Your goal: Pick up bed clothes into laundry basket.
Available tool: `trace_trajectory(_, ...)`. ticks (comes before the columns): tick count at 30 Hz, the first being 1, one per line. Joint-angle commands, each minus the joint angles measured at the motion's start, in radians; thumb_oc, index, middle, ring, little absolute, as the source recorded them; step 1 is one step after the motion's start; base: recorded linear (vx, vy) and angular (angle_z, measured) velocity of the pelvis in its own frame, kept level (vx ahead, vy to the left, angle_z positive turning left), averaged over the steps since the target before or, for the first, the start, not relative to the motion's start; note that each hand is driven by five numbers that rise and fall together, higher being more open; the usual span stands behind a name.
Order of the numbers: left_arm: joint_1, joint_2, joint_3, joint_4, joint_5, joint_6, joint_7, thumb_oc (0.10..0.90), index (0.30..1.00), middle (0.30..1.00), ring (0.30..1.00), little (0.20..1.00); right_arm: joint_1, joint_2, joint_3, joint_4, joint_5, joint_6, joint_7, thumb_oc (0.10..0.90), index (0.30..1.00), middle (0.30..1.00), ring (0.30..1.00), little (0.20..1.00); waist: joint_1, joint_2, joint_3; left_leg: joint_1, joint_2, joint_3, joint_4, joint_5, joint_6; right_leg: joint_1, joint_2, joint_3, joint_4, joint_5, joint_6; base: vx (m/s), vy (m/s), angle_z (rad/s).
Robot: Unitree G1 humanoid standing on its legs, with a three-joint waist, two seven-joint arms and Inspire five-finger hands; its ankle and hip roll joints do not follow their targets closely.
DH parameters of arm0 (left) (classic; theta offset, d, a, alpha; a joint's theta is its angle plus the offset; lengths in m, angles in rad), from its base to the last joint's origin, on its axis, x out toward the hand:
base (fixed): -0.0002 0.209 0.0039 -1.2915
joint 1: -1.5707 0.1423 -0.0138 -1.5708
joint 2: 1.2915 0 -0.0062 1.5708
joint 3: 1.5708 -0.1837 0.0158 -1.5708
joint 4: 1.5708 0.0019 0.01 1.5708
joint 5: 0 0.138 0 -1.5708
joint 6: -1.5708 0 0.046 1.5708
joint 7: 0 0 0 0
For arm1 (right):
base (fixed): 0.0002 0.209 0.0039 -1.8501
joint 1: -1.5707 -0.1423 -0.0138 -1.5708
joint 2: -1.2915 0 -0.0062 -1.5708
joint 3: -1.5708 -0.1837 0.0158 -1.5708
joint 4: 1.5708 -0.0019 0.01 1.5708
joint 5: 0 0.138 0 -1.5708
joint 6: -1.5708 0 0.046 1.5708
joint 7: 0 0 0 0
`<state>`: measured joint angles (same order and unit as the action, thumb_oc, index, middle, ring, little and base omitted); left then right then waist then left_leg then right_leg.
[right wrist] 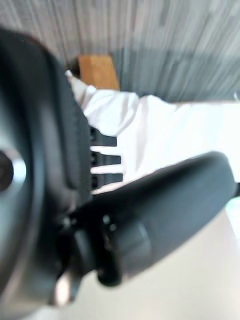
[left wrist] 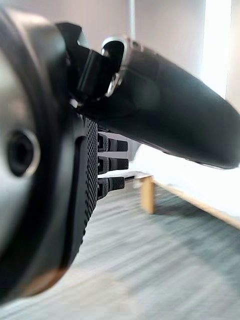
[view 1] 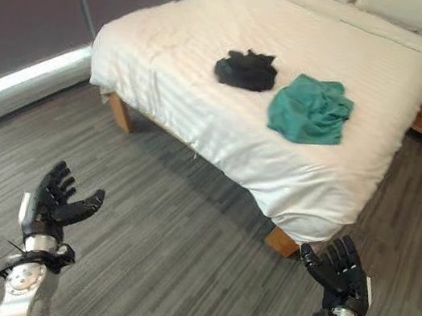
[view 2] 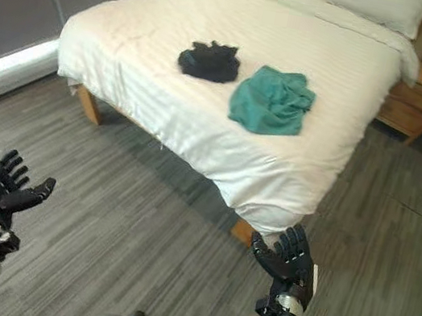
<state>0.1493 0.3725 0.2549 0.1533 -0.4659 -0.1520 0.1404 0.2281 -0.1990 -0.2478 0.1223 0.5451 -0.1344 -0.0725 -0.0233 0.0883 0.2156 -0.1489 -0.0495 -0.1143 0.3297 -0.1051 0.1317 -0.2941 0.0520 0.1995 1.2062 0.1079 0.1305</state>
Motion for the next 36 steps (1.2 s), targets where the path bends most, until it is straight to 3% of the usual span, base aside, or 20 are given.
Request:
trace_trajectory(1,-0.058,0.118,0.027,-0.157,0.034,-0.082,-0.015,0.8,0.9,0.9,0.9,0.9,-0.046,-0.117,-0.13,-0.022,-0.016,-0.134,-0.042,0.8,0.9,0.9,0.9,0.9,-0.094,-0.036,-0.08,0.16,0.048,-0.095,-0.24,0.086,-0.086,-0.144,0.164,-0.016,-0.07,-0.095,0.016,0.57,0.358,0.63)
trace_trajectory(4,-0.192,0.138,-0.064,-0.139,0.004,-0.086,-0.024,0.8,0.9,0.9,0.9,0.9,-0.044,-0.145,-0.175,-0.018,-0.021,-0.15,-0.065,0.8,0.9,0.9,0.9,0.9,-0.154,-0.068,-0.089,0.265,-0.019,-0.144,-0.268,0.049,-0.085,-0.181,0.144,-0.047,-0.438,-0.078,-0.001,0.5,0.251,0.83)
trace_trajectory(5,-0.195,0.138,-0.065,-0.136,0.004,-0.087,-0.024,0.8,0.9,0.9,0.9,0.9,-0.044,-0.144,-0.177,-0.018,-0.022,-0.15,-0.064,0.8,0.9,0.9,0.9,0.9,-0.158,-0.065,-0.084,0.27,-0.015,-0.15,-0.27,0.05,-0.086,-0.174,0.143,-0.053,-0.444,-0.076,-0.002,0.4,0.178,0.86)
trace_trajectory(7,-0.279,0.15,-0.122,-0.104,-0.021,-0.09,-0.037,0.8,0.9,0.9,0.9,0.9,-0.037,-0.156,-0.203,-0.013,-0.023,-0.157,-0.081,0.8,0.9,0.9,0.9,0.9,-0.204,-0.099,-0.103,0.344,-0.059,-0.186,-0.268,0.009,-0.089,-0.112,0.099,-0.109,-0.803,-0.059,0.004,0.62,0.177,1.04)
trace_trajectory(8,-0.309,0.151,-0.143,-0.073,-0.032,-0.09,-0.032,0.8,0.9,0.9,0.9,0.9,-0.056,-0.175,-0.189,-0.021,-0.038,-0.165,-0.099,0.8,0.9,0.9,0.9,0.9,-0.196,-0.115,-0.138,0.431,-0.062,-0.135,-0.267,-0.034,-0.113,-0.034,0.012,-0.383,-1.081,-0.055,0.017,0.63,0.157,0.84)
trace_trajectory(9,-0.31,0.15,-0.143,-0.072,-0.032,-0.091,-0.031,0.8,0.9,0.9,0.9,0.9,-0.056,-0.176,-0.189,-0.022,-0.039,-0.164,-0.101,0.8,0.9,0.9,0.9,0.9,-0.203,-0.111,-0.131,0.437,-0.056,-0.142,-0.268,-0.033,-0.114,-0.018,0.013,-0.391,-1.1,-0.043,0.017,0.68,0.18,0.01)
trace_trajectory(10,-0.258,0.169,-0.094,-0.084,-0.011,-0.082,-0.031,0.8,0.9,0.9,0.9,0.9,-0.096,-0.195,-0.16,-0.019,-0.05,-0.156,-0.102,0.8,0.9,0.9,0.9,0.9,-0.155,-0.109,-0.149,0.468,-0.035,-0.022,-0.191,-0.02,-0.172,0.077,-0.068,-0.698,-1.138,-0.071,-0.036,0.24,0.071,-0.53)
trace_trajectory(11,-0.253,0.168,-0.09,-0.087,-0.011,-0.081,-0.031,0.8,0.9,0.9,0.9,0.9,-0.097,-0.195,-0.157,-0.019,-0.05,-0.156,-0.102,0.8,0.9,0.9,0.9,0.9,-0.155,-0.107,-0.146,0.471,-0.032,-0.019,-0.184,-0.027,-0.174,0.082,-0.062,-0.697,-1.139,-0.073,-0.039,0.44,0.132,-1.18)
trace_trajectory(12,-0.239,0.173,-0.08,-0.089,-0.018,-0.087,-0.039,0.8,0.9,0.9,0.9,0.9,-0.092,-0.203,-0.168,-0.013,-0.033,-0.149,-0.091,0.8,0.9,0.9,0.9,0.9,-0.184,-0.109,-0.159,0.452,-0.02,-0.002,-0.038,0.052,-0.224,0.112,-0.028,-0.601,-1.143,-0.094,-0.075,0.53,0.12,-1.61)
trace_trajectory(13,-0.224,0.169,-0.061,-0.101,-0.054,-0.099,-0.046,0.8,0.9,0.9,0.9,0.9,-0.099,-0.221,-0.192,-0.015,-0.022,-0.163,-0.097,0.8,0.9,0.9,0.9,0.9,-0.19,-0.11,-0.175,0.272,0.018,0.058,0.316,0.251,-0.359,0.185,-0.009,-0.511,-1.141,-0.118,-0.126,0.63,0.188,-1.14)
trace_trajectory(15,-0.211,0.165,-0.038,-0.122,-0.058,-0.099,-0.034,0.8,0.9,0.9,0.9,0.9,-0.135,-0.227,-0.179,-0.012,-0.005,-0.179,-0.12,0.8,0.9,0.9,0.9,0.9,-0.162,-0.12,-0.163,0.168,0.006,0.052,0.507,0.288,-0.355,0.202,-0.021,-0.465,-1.127,-0.124,-0.138,0.26,0.144,-0.41)
trace_trajectory(16,-0.198,0.166,-0.02,-0.133,-0.058,-0.098,-0.023,0.8,0.9,0.9,0.9,0.9,-0.168,-0.234,-0.165,-0.006,0.02,-0.186,-0.137,0.8,0.9,0.9,0.9,0.9,-0.129,-0.115,-0.14,0.102,0.004,0.026,0.555,0.285,-0.303,0.221,-0.005,-0.396,-1.123,-0.134,-0.156,0.19,0.207,-1.17)
trace_trajectory(17,-0.173,0.164,0.011,-0.129,-0.061,-0.093,-0.015,0.8,0.9,0.9,0.9,0.9,-0.195,-0.244,-0.16,0.006,0.049,-0.174,-0.133,0.8,0.9,0.9,0.9,0.9,-0.086,-0.122,-0.111,0.014,0.059,0.02,0.527,0.229,-0.225,0.263,-0.008,-0.344,-1.128,-0.132,-0.14,0.31,0.306,-2.07)
trace_trajectory(19,-0.157,0.184,0.045,-0.124,-0.076,-0.099,-0.012,0.8,0.9,0.9,0.9,0.9,-0.187,-0.252,-0.161,0.009,0.063,-0.17,-0.121,0.8,0.9,0.9,0.9,0.9,-0.043,-0.135,-0.106,-0.023,0.183,0.003,0.297,0.177,-0.17,0.295,-0.031,-0.276,-1.135,-0.145,-0.108,0.29,0.312,-2.39)
trace_trajectory(21,-0.161,0.205,0.05,-0.115,-0.079,-0.101,-0.013,0.8,0.9,0.9,0.9,0.9,-0.184,-0.272,-0.16,0.01,0.055,-0.165,-0.115,0.8,0.9,0.9,0.9,0.9,-0.035,-0.136,-0.109,0.011,0.215,0.017,0.177,0.182,-0.176,0.301,-0.036,-0.247,-1.137,-0.149,-0.095,0.2,0.203,-1.44)
trace_trajectory(23,-0.185,0.237,0.045,-0.11,-0.087,-0.111,-0.013,0.8,0.9,0.9,0.9,0.9,-0.2,-0.337,-0.15,0.02,0.038,-0.153,-0.096,0.8,0.9,0.9,0.9,0.9,-0.012,-0.098,-0.121,0.062,0.231,-0.05,-0.179,0.212,-0.222,0.338,-0.022,-0.143,-1.155,-0.182,-0.081,0.38,0.457,-0.8)
trace_trajectory(26,-0.229,0.256,0.021,-0.103,-0.095,-0.118,-0.006,0.8,0.9,0.9,0.9,0.9,-0.203,-0.387,-0.131,0.024,0.02,-0.126,-0.066,0.8,0.9,0.9,0.9,0.9,0.011,-0.068,-0.145,0.046,0.194,-0.184,-0.349,0.258,-0.272,0.377,-0.03,-0.072,-1.152,-0.224,-0.072,0.4,0.413,-0.84)
trace_trajectory(31,-0.277,0.31,-0.015,-0.089,-0.075,-0.114,-0.028,0.8,0.9,0.9,0.9,0.9,-0.213,-0.43,-0.113,0.029,-0.002,-0.093,-0.027,0.8,0.9,0.9,0.9,0.9,0.023,-0.064,-0.149,0.047,0.152,-0.219,-0.4,0.275,-0.281,0.404,-0.056,-0.032,-1.137,-0.253,-0.054,0.22,0.308,-0.66)
trace_trajectory(32,-0.312,0.356,-0.06,-0.101,-0.068,-0.109,-0.054,0.8,0.9,0.9,0.9,0.9,-0.245,-0.449,-0.08,0.049,-0.017,-0.066,0.001,0.8,0.9,0.9,0.9,0.9,0.028,-0.08,-0.142,0.014,0.099,-0.192,-0.292,0.218,-0.245,0.4,-0.125,0.006,-1.086,-0.237,-0.013,0.27,0.586,-0.25)
trace_trajectory(36,-0.357,0.411,-0.111,-0.099,-0.06,-0.101,-0.057,0.8,0.9,0.9,0.9,0.9,-0.317,-0.449,-0.006,0.06,-0.018,-0.055,0.003,0.8,0.9,0.9,0.9,0.9,0.034,-0.085,-0.107,0.052,0.057,-0.126,-0.227,0.145,-0.164,0.245,-0.168,0.037,-0.81,-0.053,0.01,0.17,0.441,-0.43)
